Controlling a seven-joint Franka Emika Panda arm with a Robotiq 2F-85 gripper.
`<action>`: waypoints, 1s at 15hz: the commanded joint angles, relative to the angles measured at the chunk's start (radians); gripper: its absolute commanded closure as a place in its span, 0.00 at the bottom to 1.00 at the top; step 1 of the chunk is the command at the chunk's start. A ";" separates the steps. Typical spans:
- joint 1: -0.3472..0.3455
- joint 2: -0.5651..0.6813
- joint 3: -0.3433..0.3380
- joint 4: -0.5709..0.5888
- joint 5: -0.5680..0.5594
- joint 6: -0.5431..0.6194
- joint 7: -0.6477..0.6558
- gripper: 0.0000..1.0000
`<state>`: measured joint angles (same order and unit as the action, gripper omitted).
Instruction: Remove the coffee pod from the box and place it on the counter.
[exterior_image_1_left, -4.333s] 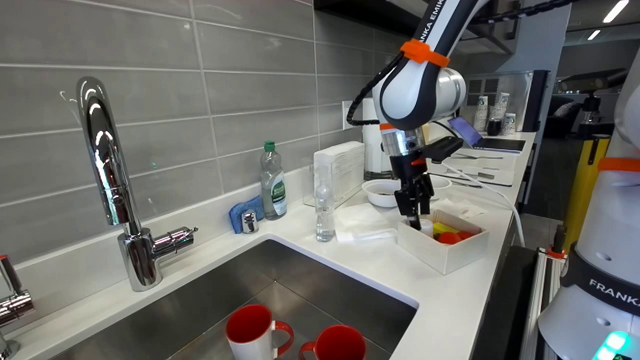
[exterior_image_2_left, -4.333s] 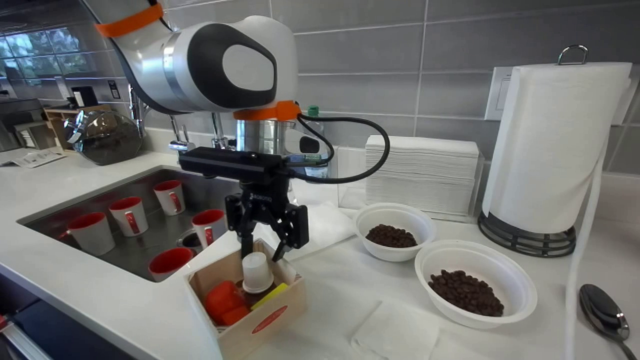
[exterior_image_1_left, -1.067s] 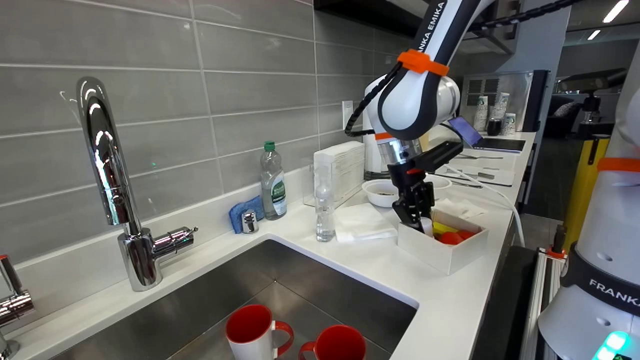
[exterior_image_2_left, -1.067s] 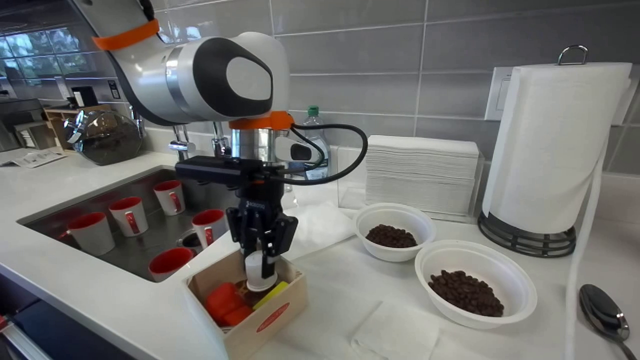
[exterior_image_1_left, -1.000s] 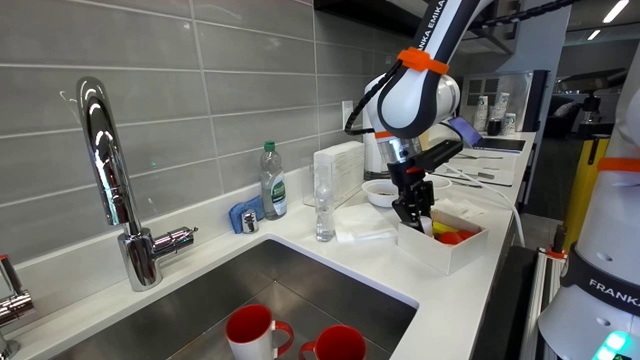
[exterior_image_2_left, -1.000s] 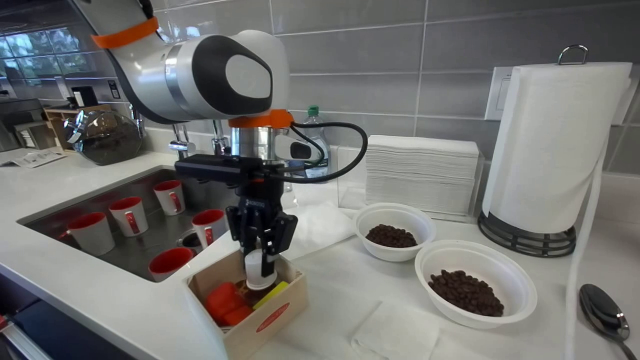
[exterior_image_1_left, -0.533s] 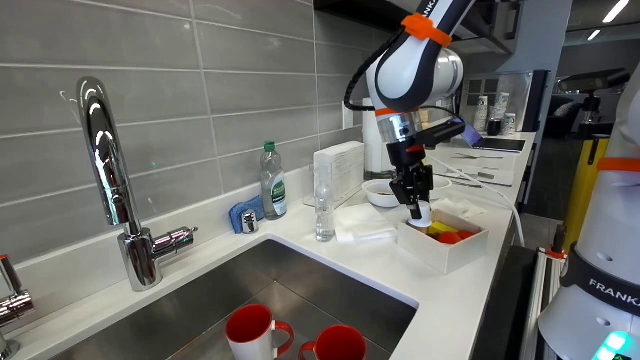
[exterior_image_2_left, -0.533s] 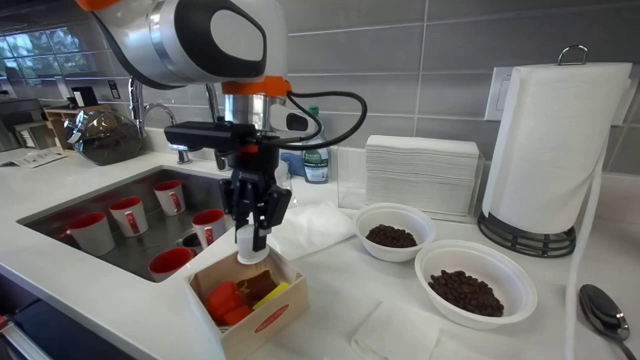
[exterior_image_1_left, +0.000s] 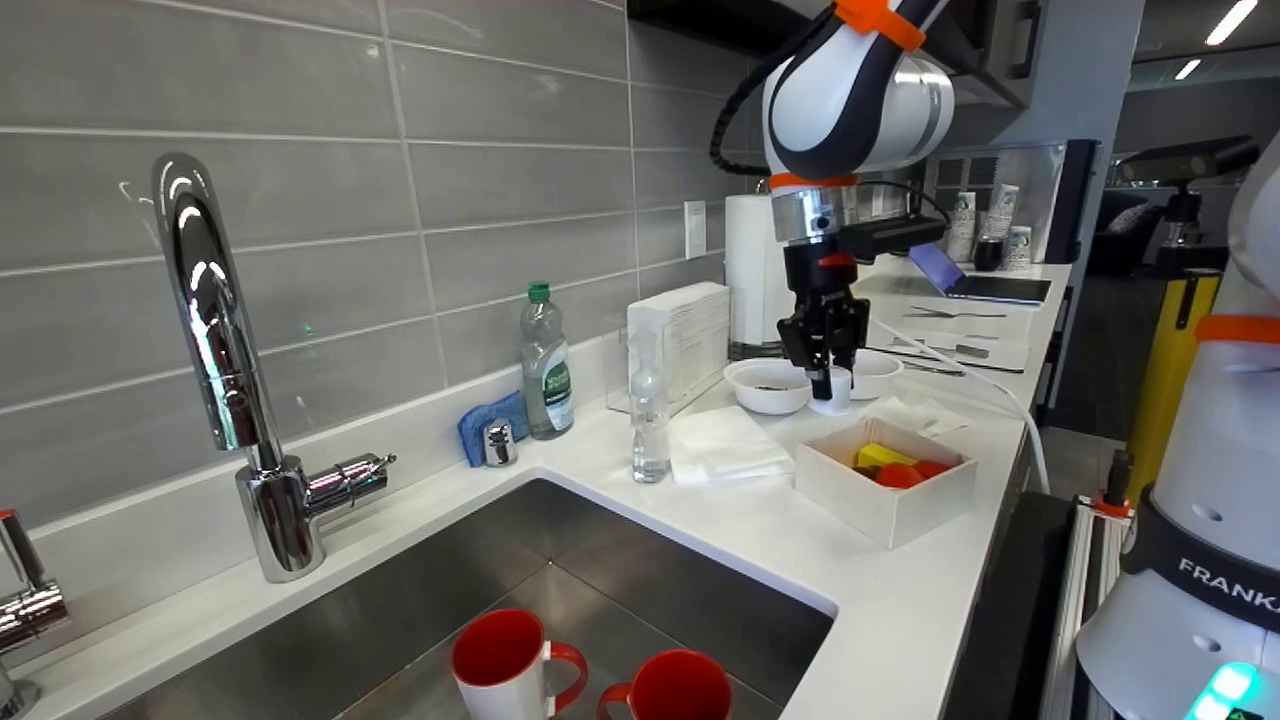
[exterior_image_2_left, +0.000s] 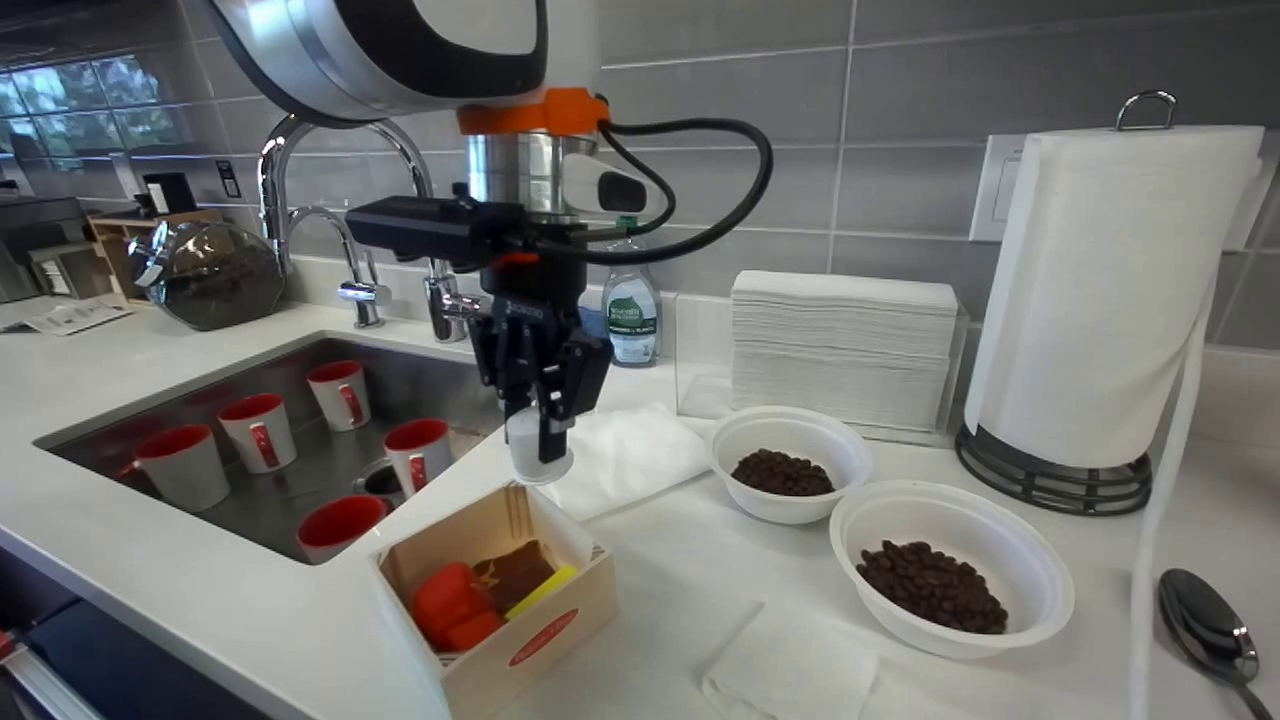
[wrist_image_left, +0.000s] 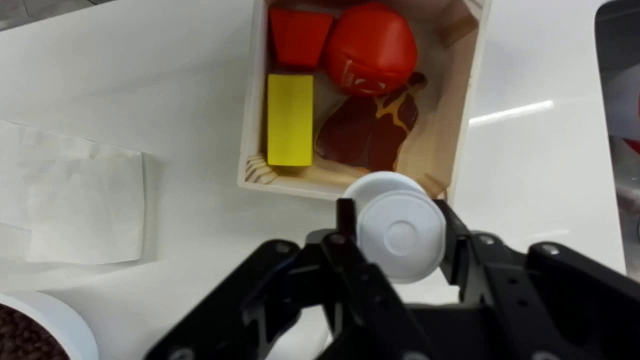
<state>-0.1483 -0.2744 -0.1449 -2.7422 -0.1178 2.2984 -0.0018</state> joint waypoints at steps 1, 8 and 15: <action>-0.041 0.016 -0.039 0.001 0.015 0.100 -0.014 0.92; -0.123 0.149 -0.083 0.037 -0.004 0.259 0.064 0.92; -0.141 0.305 -0.105 0.090 -0.013 0.354 0.125 0.92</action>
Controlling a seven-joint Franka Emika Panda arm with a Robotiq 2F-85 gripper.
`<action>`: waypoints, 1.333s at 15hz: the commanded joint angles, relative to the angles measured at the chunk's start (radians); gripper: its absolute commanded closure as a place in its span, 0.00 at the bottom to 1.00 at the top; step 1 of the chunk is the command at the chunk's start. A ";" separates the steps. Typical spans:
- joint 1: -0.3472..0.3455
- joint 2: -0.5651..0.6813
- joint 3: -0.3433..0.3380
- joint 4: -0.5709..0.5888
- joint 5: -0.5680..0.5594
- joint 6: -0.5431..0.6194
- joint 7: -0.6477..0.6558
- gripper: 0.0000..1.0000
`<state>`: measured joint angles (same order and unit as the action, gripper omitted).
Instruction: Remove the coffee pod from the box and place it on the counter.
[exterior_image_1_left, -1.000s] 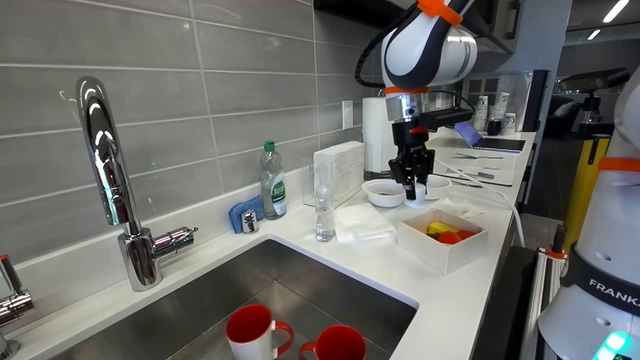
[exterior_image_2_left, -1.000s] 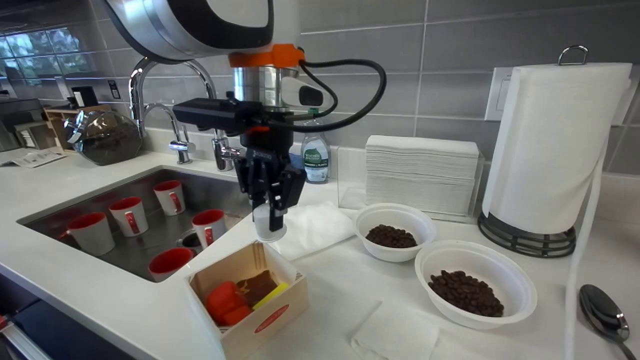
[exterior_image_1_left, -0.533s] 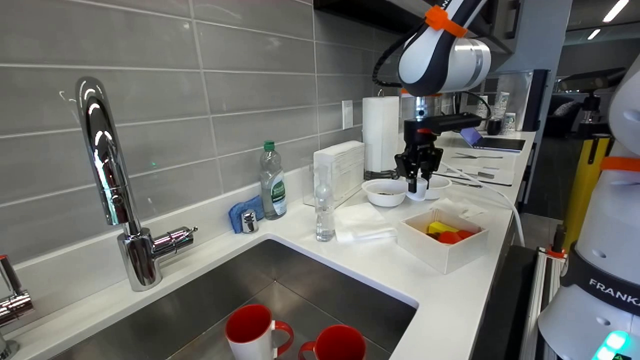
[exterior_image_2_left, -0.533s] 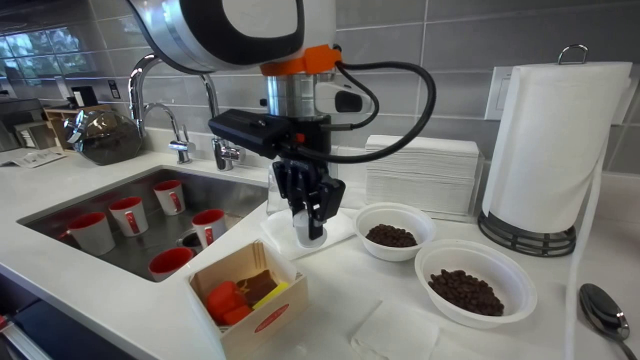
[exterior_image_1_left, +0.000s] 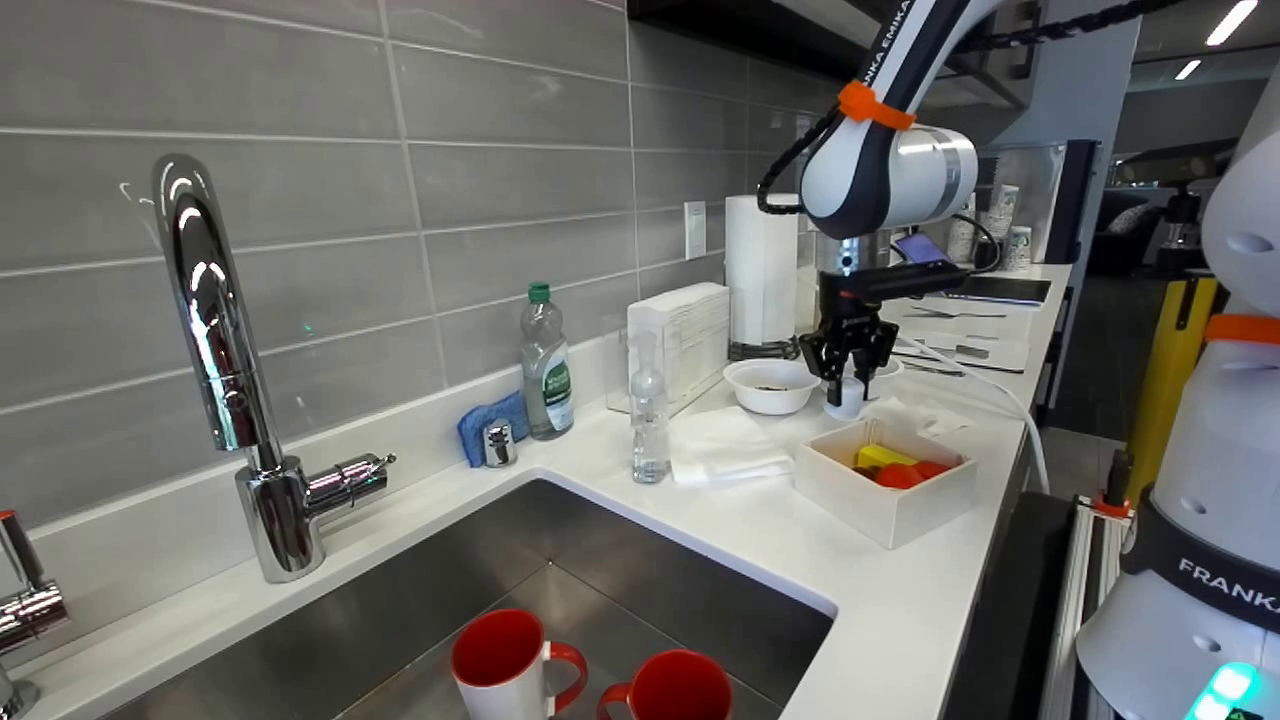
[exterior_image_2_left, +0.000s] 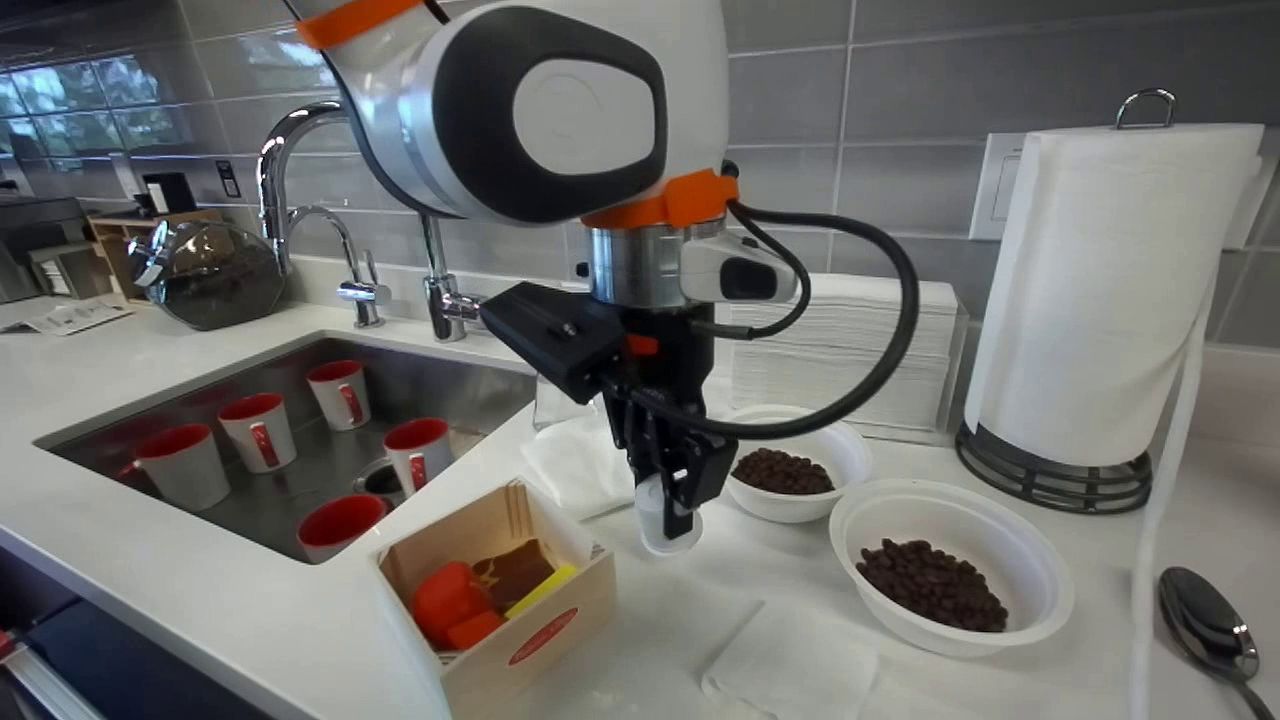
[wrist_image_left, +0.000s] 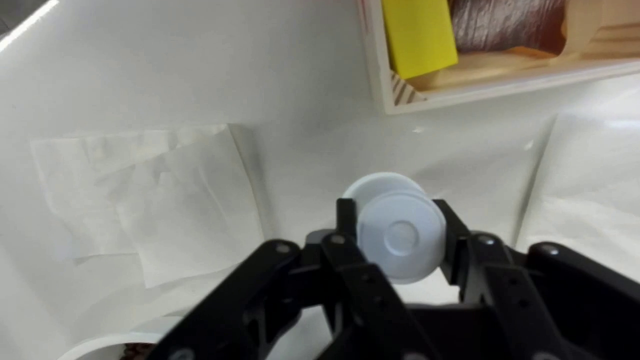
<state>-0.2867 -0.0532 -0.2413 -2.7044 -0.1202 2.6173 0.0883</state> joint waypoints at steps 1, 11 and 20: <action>-0.001 0.105 -0.013 0.064 -0.006 0.041 0.040 0.92; 0.011 0.121 -0.027 0.106 0.068 -0.018 0.008 0.08; 0.047 -0.087 0.014 0.068 0.057 -0.124 0.008 0.00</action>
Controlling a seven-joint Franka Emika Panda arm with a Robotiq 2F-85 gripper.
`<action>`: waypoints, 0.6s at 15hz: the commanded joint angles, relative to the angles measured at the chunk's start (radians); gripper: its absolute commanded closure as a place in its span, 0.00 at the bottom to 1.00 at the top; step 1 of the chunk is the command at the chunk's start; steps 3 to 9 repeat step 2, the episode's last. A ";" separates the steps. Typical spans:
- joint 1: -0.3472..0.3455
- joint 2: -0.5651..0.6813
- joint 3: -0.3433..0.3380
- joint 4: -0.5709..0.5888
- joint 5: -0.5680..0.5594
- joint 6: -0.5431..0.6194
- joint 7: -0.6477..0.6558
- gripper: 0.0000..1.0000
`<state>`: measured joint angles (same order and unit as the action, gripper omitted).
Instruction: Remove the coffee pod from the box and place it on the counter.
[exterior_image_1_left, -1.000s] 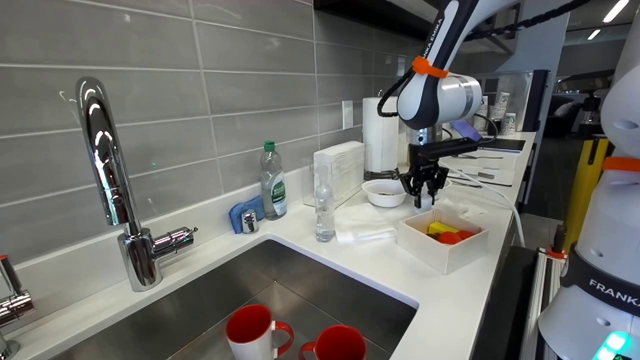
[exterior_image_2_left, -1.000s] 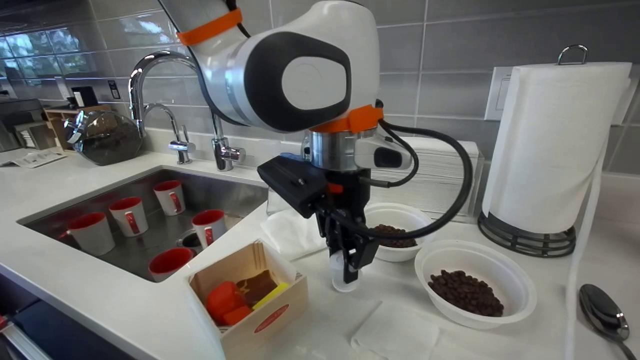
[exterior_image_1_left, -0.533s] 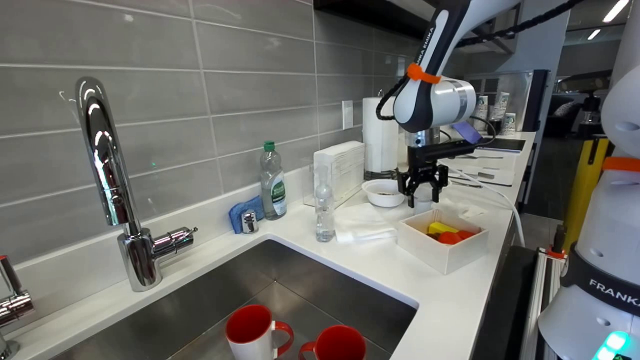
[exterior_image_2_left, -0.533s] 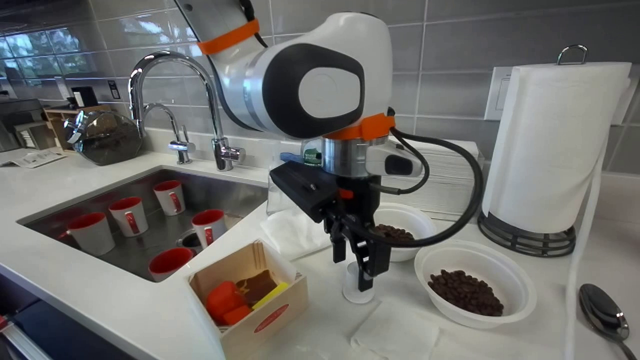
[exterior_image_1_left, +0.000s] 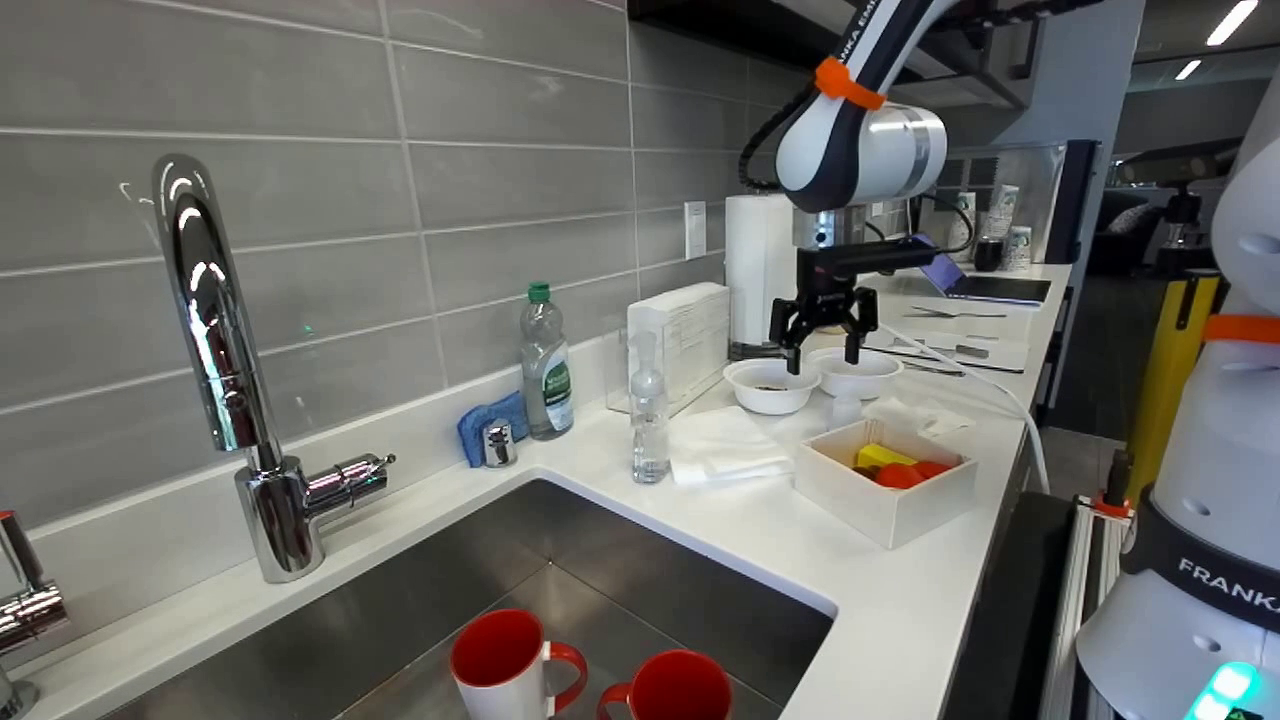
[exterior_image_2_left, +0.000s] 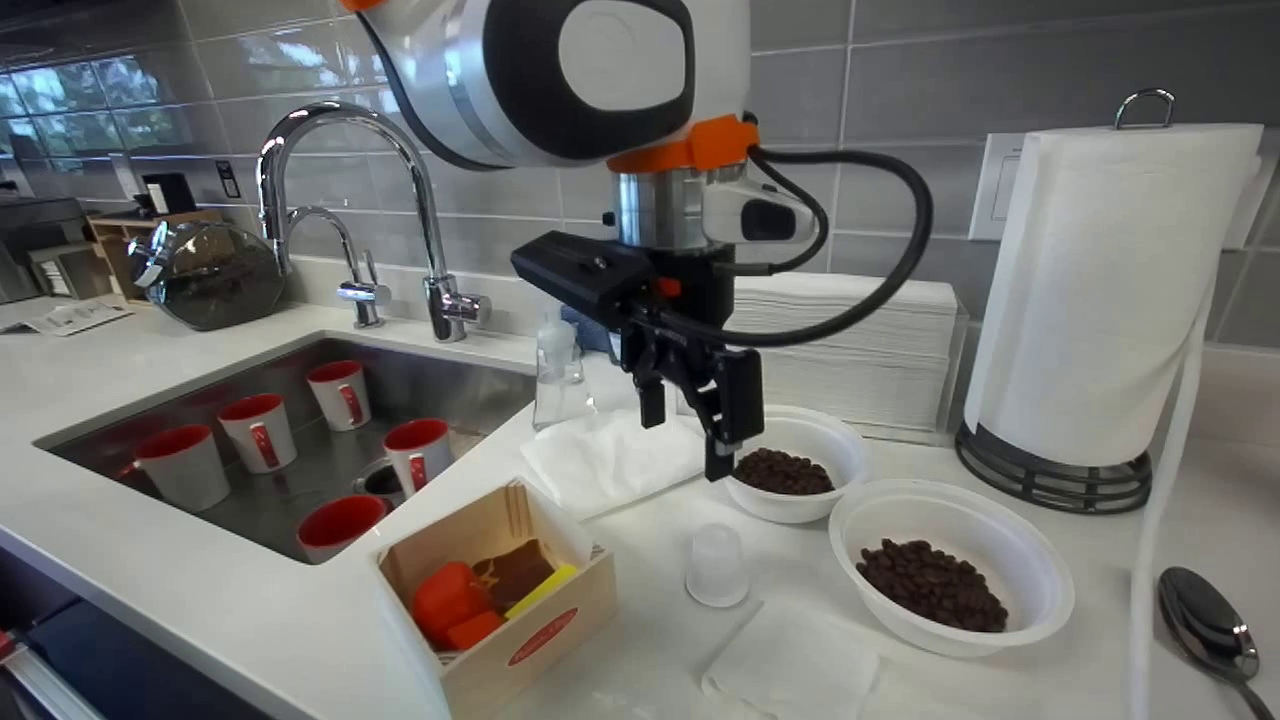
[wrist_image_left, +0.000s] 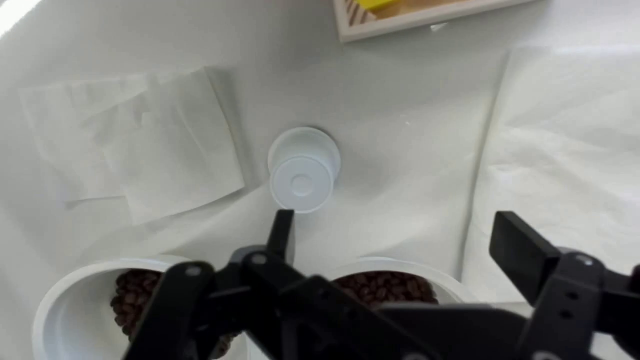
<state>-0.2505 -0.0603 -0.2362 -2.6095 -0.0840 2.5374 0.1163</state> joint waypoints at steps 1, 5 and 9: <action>0.011 -0.094 0.014 -0.030 0.016 -0.051 -0.016 0.00; 0.012 -0.108 0.018 -0.032 0.019 -0.060 -0.020 0.00; 0.012 -0.108 0.018 -0.032 0.019 -0.060 -0.020 0.00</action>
